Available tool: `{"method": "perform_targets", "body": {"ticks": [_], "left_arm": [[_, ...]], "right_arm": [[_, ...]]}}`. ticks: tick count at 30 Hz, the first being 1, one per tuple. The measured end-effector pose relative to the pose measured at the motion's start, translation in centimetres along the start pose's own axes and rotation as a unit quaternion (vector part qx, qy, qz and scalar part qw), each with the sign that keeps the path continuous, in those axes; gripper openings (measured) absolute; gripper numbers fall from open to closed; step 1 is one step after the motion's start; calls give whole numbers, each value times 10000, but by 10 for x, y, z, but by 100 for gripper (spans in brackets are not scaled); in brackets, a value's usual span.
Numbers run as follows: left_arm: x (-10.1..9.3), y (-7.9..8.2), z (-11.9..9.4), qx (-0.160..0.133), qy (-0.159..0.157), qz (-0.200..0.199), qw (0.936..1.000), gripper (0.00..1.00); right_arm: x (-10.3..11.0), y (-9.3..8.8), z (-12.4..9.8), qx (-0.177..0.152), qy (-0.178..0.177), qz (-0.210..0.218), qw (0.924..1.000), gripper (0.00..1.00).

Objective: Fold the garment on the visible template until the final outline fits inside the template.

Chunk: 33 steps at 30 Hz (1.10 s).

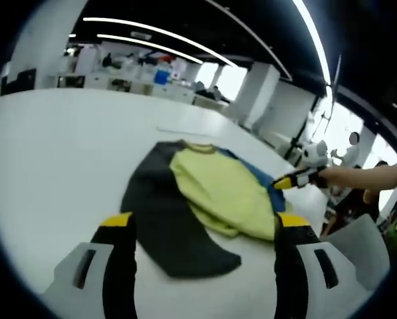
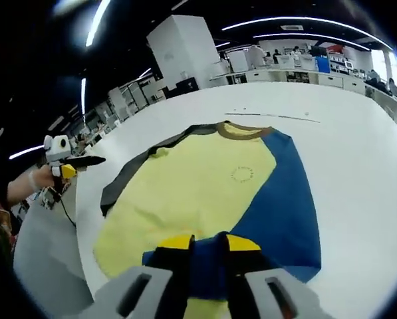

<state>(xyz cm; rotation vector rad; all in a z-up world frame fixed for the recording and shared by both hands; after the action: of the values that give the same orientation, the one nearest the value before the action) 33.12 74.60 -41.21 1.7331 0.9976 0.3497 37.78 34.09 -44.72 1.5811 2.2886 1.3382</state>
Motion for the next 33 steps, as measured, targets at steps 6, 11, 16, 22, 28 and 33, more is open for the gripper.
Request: {"method": "perform_targets", "body": {"ticks": [6,11,16,22,28,33], "left_arm": [[0,1,0,-6,-28,28,10000,82],[1,3,0,20,-57,96,9999,82],[2,4,0,21,-68,119,9999,82],[-1,5,3,21,-100,139,9999,82],[-1,7,6,15,-121,157,9998,82],[-3,8,7,-9,-127,132,9998,82]], "right_arm": [[7,-1,-8,-131,92,-272,9995,45],[11,1,-16,-317,152,-394,9986,81],[9,-4,-26,-255,75,-738,9969,100],[4,-10,-36,-194,-19,-899,9958,100],[9,-15,-43,-90,-37,-1208,9926,99],[20,-20,-44,21,39,-1639,9865,94]]}}
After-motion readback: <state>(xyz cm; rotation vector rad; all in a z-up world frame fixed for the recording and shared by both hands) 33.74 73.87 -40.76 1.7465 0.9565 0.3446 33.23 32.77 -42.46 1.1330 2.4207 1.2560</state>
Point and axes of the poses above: the point that each gripper's makers call its tool centre point, and the gripper's own axes: z roughly forward along the fingers, x roughly to its left, y roughly out of its top, the point moved 9 cm from there along -z, roughly backward along the fingers, and after that the axes turned 9 degrees about z, right-handed, at the moved point
